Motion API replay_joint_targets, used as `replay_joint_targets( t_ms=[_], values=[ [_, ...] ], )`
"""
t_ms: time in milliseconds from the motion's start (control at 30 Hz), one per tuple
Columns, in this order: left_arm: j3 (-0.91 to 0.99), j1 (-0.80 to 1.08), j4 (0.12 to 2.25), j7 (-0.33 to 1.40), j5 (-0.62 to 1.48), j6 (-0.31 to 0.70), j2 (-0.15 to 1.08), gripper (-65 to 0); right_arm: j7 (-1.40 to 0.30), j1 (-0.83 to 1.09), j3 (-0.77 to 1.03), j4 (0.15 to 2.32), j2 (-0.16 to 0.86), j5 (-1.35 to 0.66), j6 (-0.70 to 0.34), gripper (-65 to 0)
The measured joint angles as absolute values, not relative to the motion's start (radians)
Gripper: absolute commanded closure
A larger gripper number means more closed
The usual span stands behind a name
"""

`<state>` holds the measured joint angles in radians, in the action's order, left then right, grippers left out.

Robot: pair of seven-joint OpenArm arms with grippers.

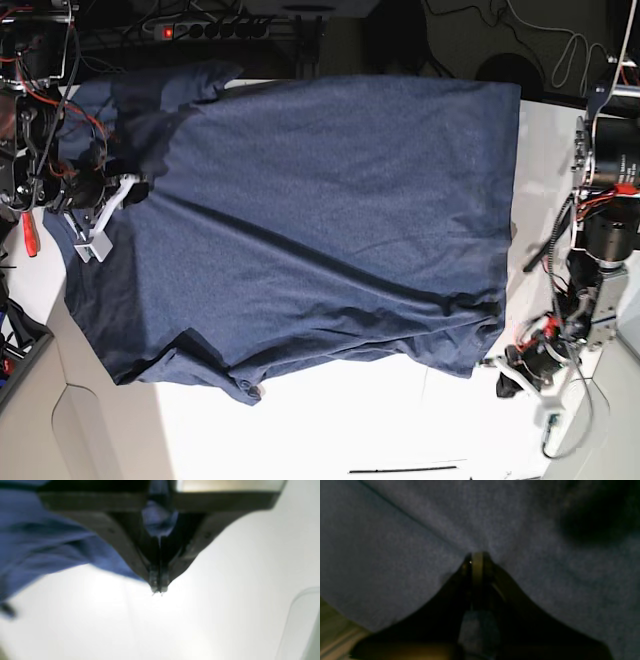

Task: Layout the t-shirt on the table in an organized manner, then fold the t-shirt properly
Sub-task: 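Regrasp the shirt hem corners with both grippers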

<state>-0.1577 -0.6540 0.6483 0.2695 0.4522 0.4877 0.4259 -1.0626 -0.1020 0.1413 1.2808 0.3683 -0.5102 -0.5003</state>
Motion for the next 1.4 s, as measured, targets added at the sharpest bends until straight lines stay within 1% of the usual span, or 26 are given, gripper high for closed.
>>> replay_joint_targets(
  t_ms=[67, 100, 200, 267, 300, 333, 467, 533, 600, 667, 767, 867, 900, 967, 1067, 1233, 1300, 1400],
  values=[
    [-0.104, -0.651, 0.705, 0.408, 0.573, 0.64, 0.435, 0.0, -1.049, -0.105, 0.139, 1.309, 0.368, -0.503, -0.501, 0.0],
    [-0.082, -0.649, 0.722, 0.499, 0.636, 0.692, 0.433, 0.0, -1.028, -0.109, 0.139, 1.327, 0.368, -0.503, -0.501, 0.0],
    [-0.047, -0.627, 0.739, 0.725, 0.82, 0.687, 0.419, 0.0, -0.989, -0.127, 0.14, 1.373, 0.369, -0.499, -0.501, 0.0],
    [-0.031, -0.587, 0.745, 0.793, 0.928, 0.687, 0.415, 0.0, -0.965, -0.148, 0.141, 1.395, 0.368, -0.484, -0.5, 0.0],
    [-0.025, -0.559, 0.747, 0.803, 0.968, 0.688, 0.415, 0.0, -0.943, -0.157, 0.144, 1.407, 0.366, -0.456, -0.5, 0.0],
    [-0.023, -0.529, 0.747, 0.799, 0.991, 0.687, 0.415, 0.0, -0.927, -0.167, 0.149, 1.415, 0.364, -0.414, -0.469, 0.0],
    [-0.021, -0.407, 0.746, 0.831, 0.985, 0.683, 0.411, 0.0, -0.871, -0.208, 0.188, 1.418, 0.363, -0.209, -0.309, 0.0],
    [-0.022, -0.349, 0.759, 0.837, 0.984, 0.685, 0.403, 0.0, -0.881, -0.21, 0.213, 1.419, 0.368, -0.163, -0.281, 0.0],
    [-0.023, -0.287, 0.823, 0.823, 0.982, 0.684, 0.401, 0.0, -0.928, -0.203, 0.225, 1.416, 0.37, -0.164, -0.279, 0.0],
    [-0.023, -0.229, 0.925, 0.764, 0.928, 0.681, 0.403, 0.0, -0.929, -0.18, 0.224, 1.414, 0.365, -0.172, -0.28, 0.0],
    [-0.021, -0.168, 1.091, 0.686, 0.696, 0.684, 0.389, 0.0, -0.928, -0.136, 0.221, 1.414, 0.358, -0.196, -0.284, 0.0],
    [-0.021, -0.115, 1.194, 0.618, 0.505, 0.688, 0.35, 0.0, -0.928, -0.1, 0.221, 1.396, 0.353, -0.188, -0.283, 0.0],
    [-0.022, -0.097, 1.213, 0.59, 0.451, 0.657, 0.336, 0.0, -0.928, -0.091, 0.221, 1.381, 0.35, -0.186, -0.283, 0.0],
    [-0.026, -0.076, 1.223, 0.55, 0.346, 0.543, 0.309, 0.0, -0.929, -0.077, 0.221, 1.342, 0.347, -0.187, -0.283, 0.0],
    [-0.023, -0.067, 1.224, 0.513, 0.264, 0.466, 0.296, 0.0, -0.909, -0.081, 0.223, 1.296, 0.348, -0.19, -0.283, 0.0],
    [-0.041, -0.07, 1.206, 0.452, 0.166, 0.397, 0.285, 0.0, -0.831, -0.088, 0.226, 1.258, 0.323, -0.191, -0.283, 0.0],
    [-0.05, -0.084, 1.167, 0.416, 0.15, 0.387, 0.283, 0.0, -0.83, -0.113, 0.229, 1.226, 0.299, -0.186, -0.291, 0.0],
    [-0.051, -0.144, 1.063, 0.381, 0.169, 0.398, 0.283, 0.0, -0.794, -0.153, 0.23, 1.174, 0.253, -0.182, -0.31, 0.0]
  ],
)
